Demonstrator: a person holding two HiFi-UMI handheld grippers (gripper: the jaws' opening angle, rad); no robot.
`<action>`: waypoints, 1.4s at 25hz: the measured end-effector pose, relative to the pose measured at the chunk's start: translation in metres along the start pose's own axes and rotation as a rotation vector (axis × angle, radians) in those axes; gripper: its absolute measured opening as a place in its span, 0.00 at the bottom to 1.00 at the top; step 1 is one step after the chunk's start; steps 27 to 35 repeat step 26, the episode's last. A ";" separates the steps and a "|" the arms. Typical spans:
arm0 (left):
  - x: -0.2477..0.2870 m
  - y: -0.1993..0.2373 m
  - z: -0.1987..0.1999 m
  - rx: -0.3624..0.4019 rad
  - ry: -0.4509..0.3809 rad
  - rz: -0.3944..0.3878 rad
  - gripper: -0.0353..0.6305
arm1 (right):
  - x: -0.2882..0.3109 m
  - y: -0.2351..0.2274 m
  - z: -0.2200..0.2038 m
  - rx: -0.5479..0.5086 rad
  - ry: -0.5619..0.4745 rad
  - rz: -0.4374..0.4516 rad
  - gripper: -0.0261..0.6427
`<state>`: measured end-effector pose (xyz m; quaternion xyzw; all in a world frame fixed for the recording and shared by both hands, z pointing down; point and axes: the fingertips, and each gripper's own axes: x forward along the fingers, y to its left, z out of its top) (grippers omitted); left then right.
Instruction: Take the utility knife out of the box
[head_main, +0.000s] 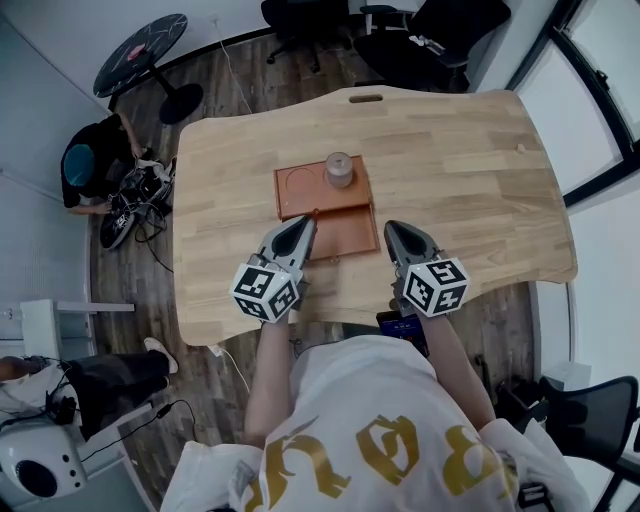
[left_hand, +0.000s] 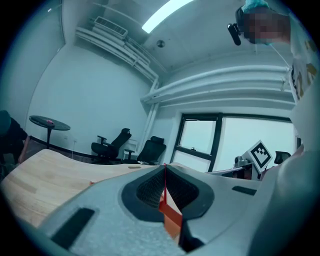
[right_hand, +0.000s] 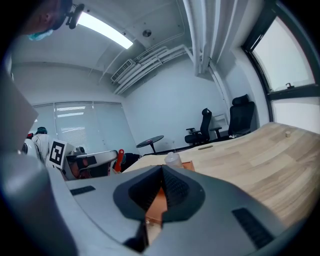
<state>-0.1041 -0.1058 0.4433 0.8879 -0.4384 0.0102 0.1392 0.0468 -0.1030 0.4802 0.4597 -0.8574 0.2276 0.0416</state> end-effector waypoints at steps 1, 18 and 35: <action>-0.001 -0.003 0.001 0.007 -0.001 -0.007 0.07 | -0.001 0.001 0.000 -0.009 -0.001 -0.004 0.06; -0.003 -0.001 0.002 0.007 -0.006 -0.022 0.07 | 0.000 0.003 0.001 -0.018 -0.003 -0.023 0.06; -0.002 0.009 -0.003 0.002 0.012 -0.015 0.07 | 0.010 0.003 -0.002 -0.017 0.012 -0.019 0.06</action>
